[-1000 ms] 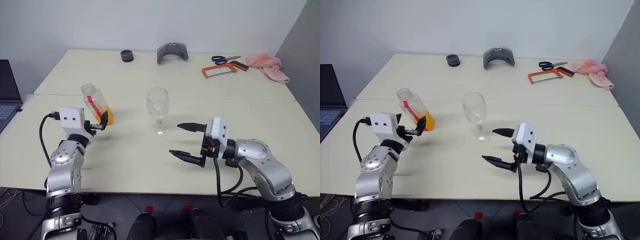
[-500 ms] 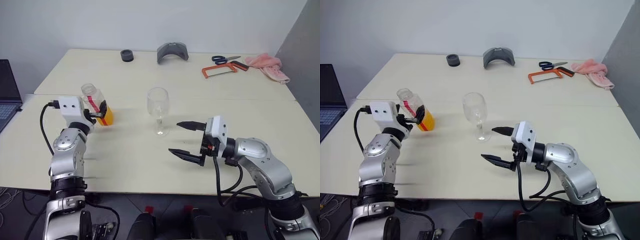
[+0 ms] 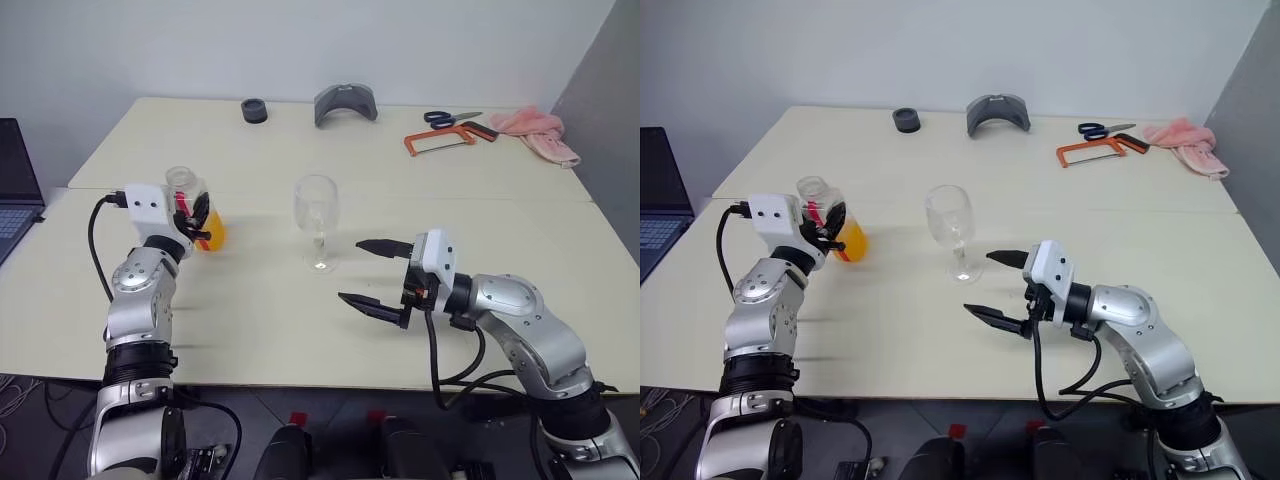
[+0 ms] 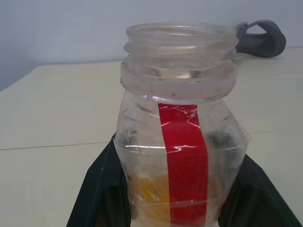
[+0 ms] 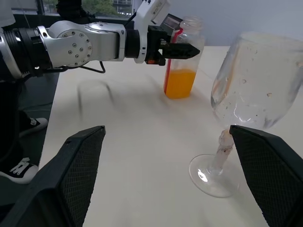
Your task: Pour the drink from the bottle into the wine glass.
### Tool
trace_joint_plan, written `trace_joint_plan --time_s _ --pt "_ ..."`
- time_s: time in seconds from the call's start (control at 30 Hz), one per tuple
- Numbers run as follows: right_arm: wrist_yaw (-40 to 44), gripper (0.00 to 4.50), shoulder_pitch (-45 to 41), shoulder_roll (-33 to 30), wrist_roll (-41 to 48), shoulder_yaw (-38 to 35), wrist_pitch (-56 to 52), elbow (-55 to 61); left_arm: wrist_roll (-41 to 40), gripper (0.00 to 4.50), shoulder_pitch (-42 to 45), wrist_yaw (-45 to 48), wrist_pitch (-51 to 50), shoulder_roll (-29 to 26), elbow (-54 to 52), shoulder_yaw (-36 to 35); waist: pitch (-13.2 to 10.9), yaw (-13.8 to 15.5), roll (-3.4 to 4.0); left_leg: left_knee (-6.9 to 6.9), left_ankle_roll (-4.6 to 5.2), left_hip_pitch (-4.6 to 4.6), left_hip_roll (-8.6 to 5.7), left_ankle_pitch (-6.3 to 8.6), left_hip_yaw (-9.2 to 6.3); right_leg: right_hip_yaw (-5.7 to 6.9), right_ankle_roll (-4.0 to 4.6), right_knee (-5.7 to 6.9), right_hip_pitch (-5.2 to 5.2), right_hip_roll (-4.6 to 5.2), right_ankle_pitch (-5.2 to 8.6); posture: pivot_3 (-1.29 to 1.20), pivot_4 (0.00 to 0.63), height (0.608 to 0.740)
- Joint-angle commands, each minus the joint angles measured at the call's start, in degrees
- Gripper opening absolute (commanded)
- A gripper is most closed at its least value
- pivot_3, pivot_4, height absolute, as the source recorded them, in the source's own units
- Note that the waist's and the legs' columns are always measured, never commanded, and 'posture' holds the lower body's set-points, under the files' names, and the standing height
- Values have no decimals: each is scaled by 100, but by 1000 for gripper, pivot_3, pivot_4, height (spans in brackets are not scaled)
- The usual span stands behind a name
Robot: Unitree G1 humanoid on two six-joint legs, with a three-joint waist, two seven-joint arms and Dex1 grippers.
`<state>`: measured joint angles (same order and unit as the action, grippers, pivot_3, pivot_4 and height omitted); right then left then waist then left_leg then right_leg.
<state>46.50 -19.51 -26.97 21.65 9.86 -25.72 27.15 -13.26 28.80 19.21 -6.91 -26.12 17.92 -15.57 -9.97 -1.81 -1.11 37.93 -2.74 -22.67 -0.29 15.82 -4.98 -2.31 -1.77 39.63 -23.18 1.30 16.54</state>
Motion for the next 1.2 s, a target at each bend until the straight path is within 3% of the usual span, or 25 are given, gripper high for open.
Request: trace_joint_plan --time_s 0.03,0.43,0.97,1.2 --pt "-216 4500 -76 -31 244 -387 -123 373 271 1707 1 286 324 -192 -669 330 -2 3 -3 1 -2 -4 0 -1 -3 2 0 0 -2 0 0 0 150 740" --pt "-714 4500 -354 121 350 -715 -139 67 1650 1705 1216 950 1895 -810 -277 1562 -7 -1 -11 0 1 -5 -10 0 8 0 0 -2 -3 -4 0 0 150 740" --pt "-1088 4500 -302 247 157 -815 9 -196 2966 1695 2254 722 4171 -1312 1139 2192 -8 -5 -12 1 5 -10 -14 2 23 1 0 0 -9 -7 0 0 150 740" --pt "-583 4500 -193 -37 581 -1109 -13 -121 3359 1695 2492 535 4719 -1403 1513 2334 -8 -2 -13 2 5 -13 -16 3 23 3 0 0 -9 -7 0 0 150 740"
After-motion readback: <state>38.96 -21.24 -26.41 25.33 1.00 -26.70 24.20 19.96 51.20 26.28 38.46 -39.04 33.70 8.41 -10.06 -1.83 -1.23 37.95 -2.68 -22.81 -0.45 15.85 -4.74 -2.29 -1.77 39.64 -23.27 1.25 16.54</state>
